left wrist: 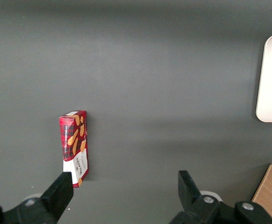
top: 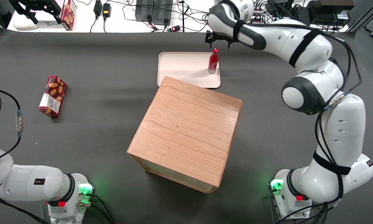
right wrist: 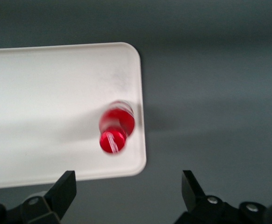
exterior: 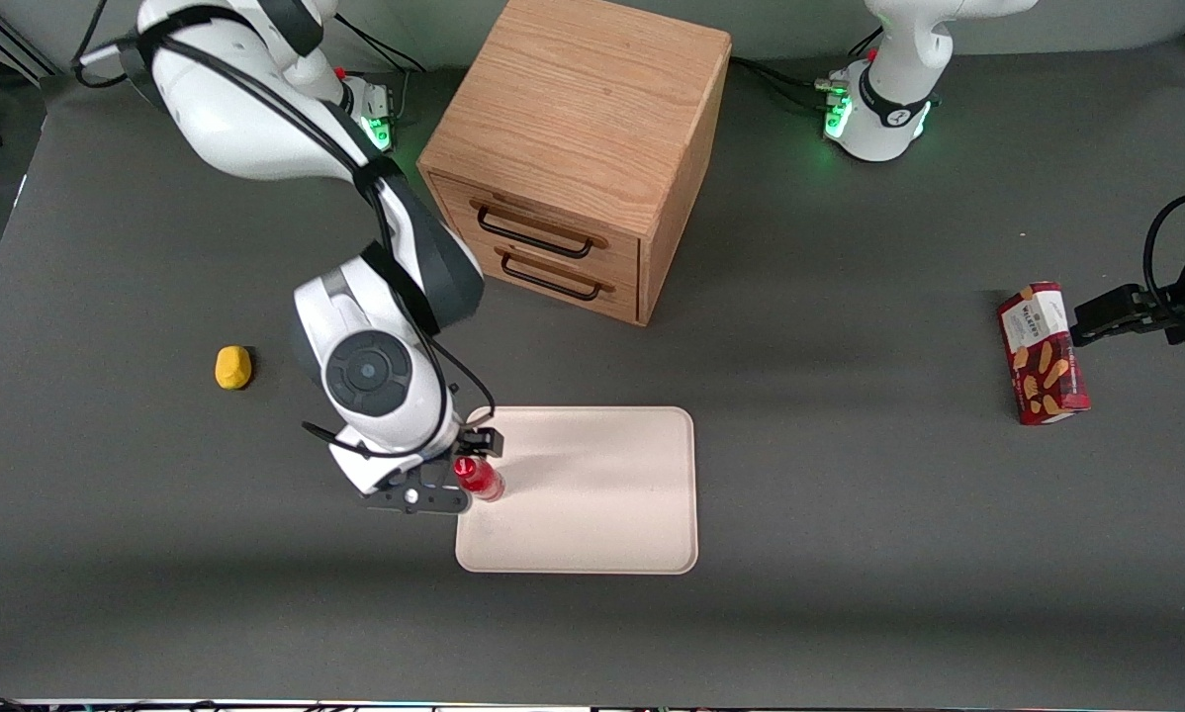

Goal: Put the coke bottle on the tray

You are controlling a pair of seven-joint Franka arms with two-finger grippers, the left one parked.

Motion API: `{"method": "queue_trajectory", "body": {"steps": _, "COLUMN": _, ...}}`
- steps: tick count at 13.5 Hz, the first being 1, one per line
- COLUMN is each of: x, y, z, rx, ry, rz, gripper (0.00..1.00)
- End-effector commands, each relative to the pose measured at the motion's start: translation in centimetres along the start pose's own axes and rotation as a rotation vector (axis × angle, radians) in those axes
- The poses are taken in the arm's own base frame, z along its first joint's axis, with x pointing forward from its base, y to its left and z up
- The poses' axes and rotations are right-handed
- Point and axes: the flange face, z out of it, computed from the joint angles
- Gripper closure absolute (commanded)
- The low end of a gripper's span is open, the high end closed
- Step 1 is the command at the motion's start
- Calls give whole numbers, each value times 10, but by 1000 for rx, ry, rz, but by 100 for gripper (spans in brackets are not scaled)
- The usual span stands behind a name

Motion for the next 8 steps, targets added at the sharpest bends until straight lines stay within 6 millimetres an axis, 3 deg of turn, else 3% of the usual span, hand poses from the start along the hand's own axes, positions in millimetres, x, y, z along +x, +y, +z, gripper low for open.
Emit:
{"method": "queue_trajectory", "body": {"steps": 1, "x": -30, "y": 20, "z": -72, "rx": -27, "ry": 2, "rz": 44, "gripper": 0}}
{"method": "queue_trajectory", "body": {"steps": 8, "x": -92, "y": 58, "z": -186, "rx": 15, "ry": -40, "rz": 42, "gripper": 0}}
